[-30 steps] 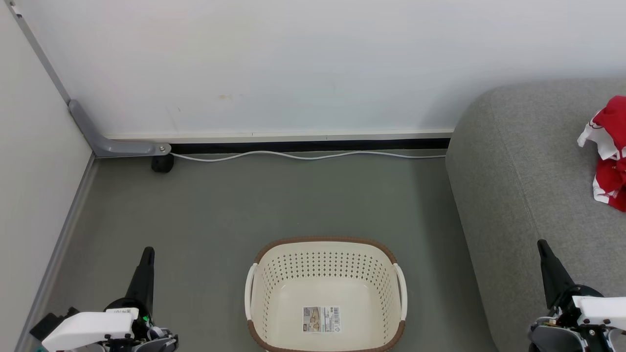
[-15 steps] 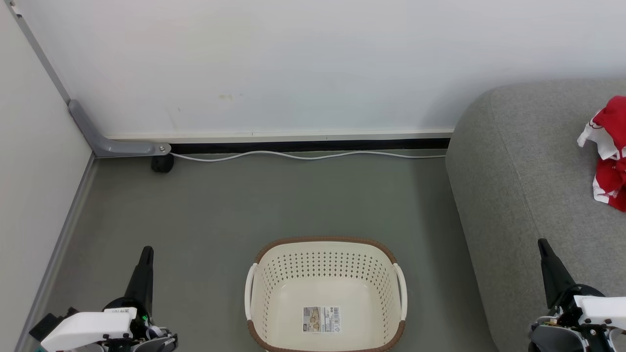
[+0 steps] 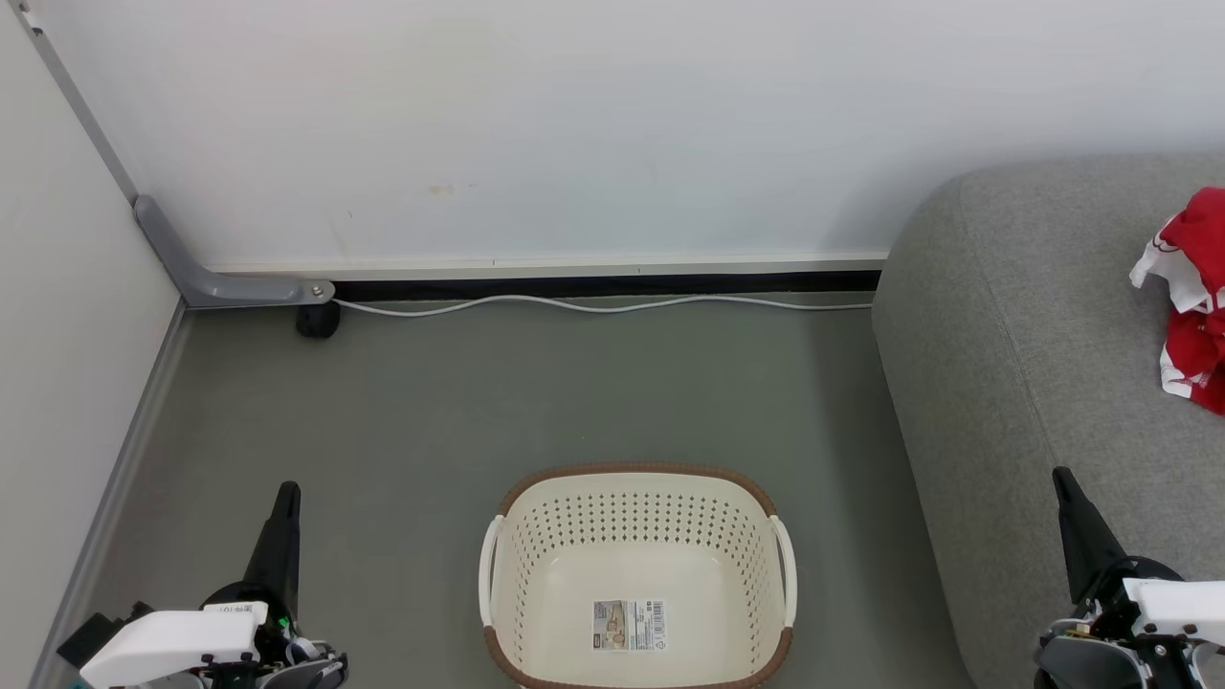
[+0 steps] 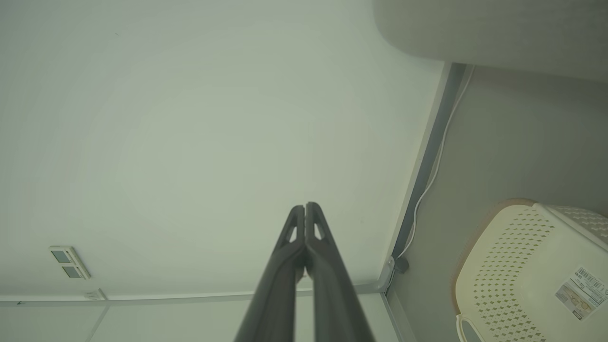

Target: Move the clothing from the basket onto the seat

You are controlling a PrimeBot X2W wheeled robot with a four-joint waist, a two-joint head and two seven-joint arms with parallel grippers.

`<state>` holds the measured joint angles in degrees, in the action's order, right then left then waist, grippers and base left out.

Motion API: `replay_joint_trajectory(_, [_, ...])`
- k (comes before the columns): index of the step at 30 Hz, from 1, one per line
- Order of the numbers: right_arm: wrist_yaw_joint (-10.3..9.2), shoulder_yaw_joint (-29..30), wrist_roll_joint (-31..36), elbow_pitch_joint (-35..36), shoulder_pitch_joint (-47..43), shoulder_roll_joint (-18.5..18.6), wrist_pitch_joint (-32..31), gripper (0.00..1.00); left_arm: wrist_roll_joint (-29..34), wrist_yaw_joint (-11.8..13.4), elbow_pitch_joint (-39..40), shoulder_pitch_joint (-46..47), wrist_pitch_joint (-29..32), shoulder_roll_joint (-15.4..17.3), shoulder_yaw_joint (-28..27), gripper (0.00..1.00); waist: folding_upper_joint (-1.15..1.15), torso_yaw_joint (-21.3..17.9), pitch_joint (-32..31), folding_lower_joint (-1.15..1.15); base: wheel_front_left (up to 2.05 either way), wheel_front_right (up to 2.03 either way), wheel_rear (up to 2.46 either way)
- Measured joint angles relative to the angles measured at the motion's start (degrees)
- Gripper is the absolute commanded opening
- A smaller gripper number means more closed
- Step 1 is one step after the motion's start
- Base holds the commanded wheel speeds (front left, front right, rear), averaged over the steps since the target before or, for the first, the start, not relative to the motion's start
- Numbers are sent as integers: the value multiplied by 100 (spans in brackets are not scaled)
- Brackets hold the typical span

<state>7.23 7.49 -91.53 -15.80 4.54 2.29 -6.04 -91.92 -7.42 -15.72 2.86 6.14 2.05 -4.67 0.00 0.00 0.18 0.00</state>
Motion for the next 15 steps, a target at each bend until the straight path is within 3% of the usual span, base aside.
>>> replay_joint_trajectory(15, [0, 0, 0, 0, 0, 0, 0, 0, 0, 0, 1, 0, 0, 0, 0, 0, 0, 0, 0, 0, 0, 0, 0])
